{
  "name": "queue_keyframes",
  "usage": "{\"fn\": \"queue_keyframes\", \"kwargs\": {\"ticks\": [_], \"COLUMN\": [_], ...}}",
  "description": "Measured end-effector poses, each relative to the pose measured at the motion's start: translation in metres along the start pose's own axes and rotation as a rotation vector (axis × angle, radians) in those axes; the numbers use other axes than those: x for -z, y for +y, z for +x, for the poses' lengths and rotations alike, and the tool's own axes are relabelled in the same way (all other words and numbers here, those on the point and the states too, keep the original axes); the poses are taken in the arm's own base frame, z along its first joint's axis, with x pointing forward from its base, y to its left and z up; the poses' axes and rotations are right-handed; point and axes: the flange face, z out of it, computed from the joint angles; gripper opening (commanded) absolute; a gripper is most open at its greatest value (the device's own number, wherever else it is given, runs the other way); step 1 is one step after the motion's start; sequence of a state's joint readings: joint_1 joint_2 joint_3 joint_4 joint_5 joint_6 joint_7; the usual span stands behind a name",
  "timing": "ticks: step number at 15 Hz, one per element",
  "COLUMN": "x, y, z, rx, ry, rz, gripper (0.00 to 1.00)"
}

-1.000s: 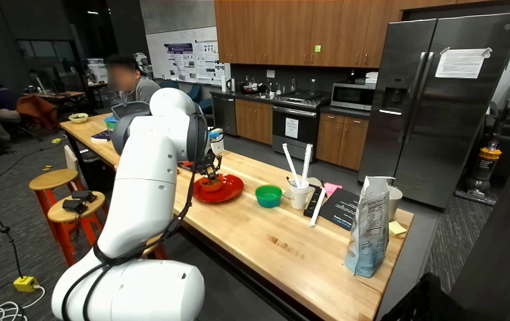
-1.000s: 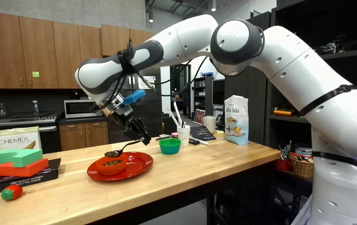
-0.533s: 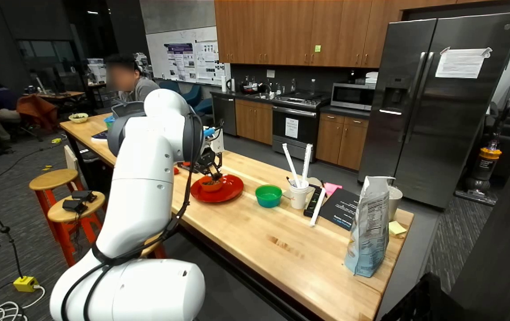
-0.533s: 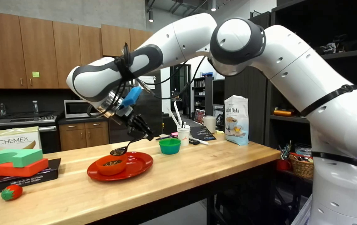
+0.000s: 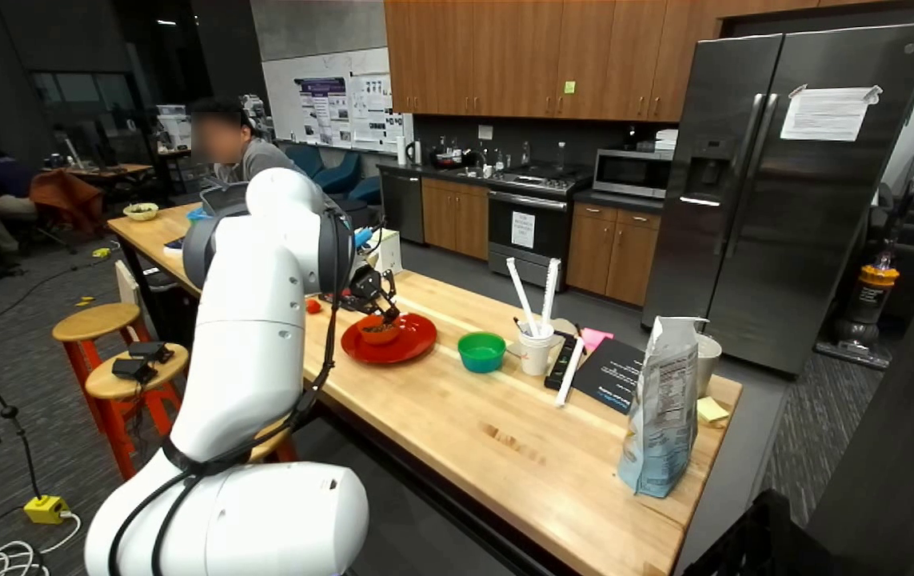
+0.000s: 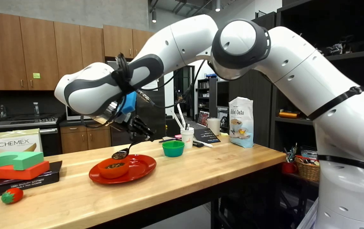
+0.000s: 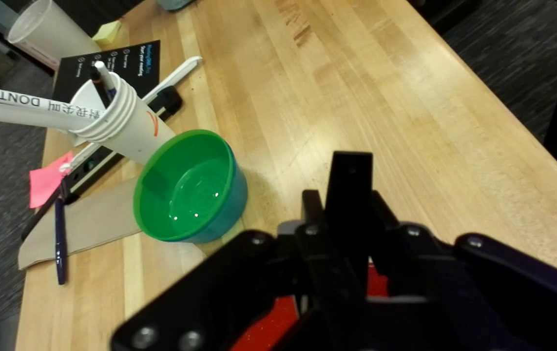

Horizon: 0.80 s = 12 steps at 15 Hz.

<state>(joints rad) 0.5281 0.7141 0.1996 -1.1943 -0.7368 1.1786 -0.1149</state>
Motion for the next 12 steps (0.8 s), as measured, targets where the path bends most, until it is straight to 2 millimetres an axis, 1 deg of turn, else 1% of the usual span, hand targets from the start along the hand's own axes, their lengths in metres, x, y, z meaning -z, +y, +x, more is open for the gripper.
{"fn": "queue_keyframes", "kwargs": {"ticks": [6,8,12], "x": [-0.0099,-0.0094,-0.0029], "y": [-0.0060,-0.0055,-0.0029], "z": [-0.0001,0.0002,0.0070], "rx": [0.055,0.086,0.134], "ry": [-0.154,-0.201,-0.245], "rz": [-0.109,-0.149,-0.204], "gripper": [0.06,0.06,0.06]}}
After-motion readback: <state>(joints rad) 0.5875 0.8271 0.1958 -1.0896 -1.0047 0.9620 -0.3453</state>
